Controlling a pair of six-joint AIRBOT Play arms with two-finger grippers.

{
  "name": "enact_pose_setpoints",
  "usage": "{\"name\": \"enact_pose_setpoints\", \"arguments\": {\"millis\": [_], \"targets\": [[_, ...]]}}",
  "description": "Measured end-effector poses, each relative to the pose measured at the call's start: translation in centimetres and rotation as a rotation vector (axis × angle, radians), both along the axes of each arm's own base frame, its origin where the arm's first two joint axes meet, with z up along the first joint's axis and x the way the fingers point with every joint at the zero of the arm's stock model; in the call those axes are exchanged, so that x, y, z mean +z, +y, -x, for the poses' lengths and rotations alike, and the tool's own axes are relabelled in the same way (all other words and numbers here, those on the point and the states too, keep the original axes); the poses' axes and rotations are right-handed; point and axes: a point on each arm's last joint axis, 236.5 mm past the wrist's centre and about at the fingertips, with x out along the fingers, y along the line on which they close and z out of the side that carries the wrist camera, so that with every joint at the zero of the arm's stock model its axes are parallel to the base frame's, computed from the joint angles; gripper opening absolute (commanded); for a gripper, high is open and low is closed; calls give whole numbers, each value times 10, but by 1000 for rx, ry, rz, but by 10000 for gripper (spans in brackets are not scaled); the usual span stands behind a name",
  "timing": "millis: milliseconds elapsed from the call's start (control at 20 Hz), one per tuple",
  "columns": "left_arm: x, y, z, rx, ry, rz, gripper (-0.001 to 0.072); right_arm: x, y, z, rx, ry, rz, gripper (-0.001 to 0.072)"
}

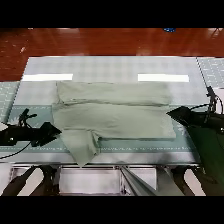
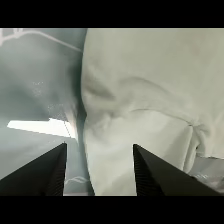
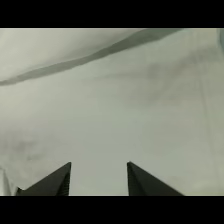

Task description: Fold the shirts.

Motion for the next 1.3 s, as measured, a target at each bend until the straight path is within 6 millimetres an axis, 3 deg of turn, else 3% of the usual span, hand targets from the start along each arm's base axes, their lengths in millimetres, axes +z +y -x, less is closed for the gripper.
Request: {"name": "enact_pose_setpoints", "arguments": {"millis": [200,250,300,350,500,600,850,1050,1300], "targets": [[-12,-25,4,-33,56,54,504,13,-15,-9,-75,-39,-26,411],[-16,-33,5,-55,68,62,397,17,-24,-11,-102,-45,-25,411],[-20,-40,4,-68,73,64,91,20,-36,-12,-136,-49,-23,412],[-26,-43,4,-91,74,49,20,20,-46,-10,-162,-41,-16,411],[-29,-55,2,-135,76,52,20,-6,-76,21,-217,104,58,411],[-29,-59,1,-153,72,51,20,-29,-82,47,-235,221,83,411],[-31,-61,1,-171,67,46,20,-71,-67,90,-225,419,44,411],[-30,-63,-1,-169,63,49,20,-89,-50,96,-183,492,-14,411],[-30,-64,-2,-161,59,55,20,-100,-42,65,-251,451,-114,410]]}}
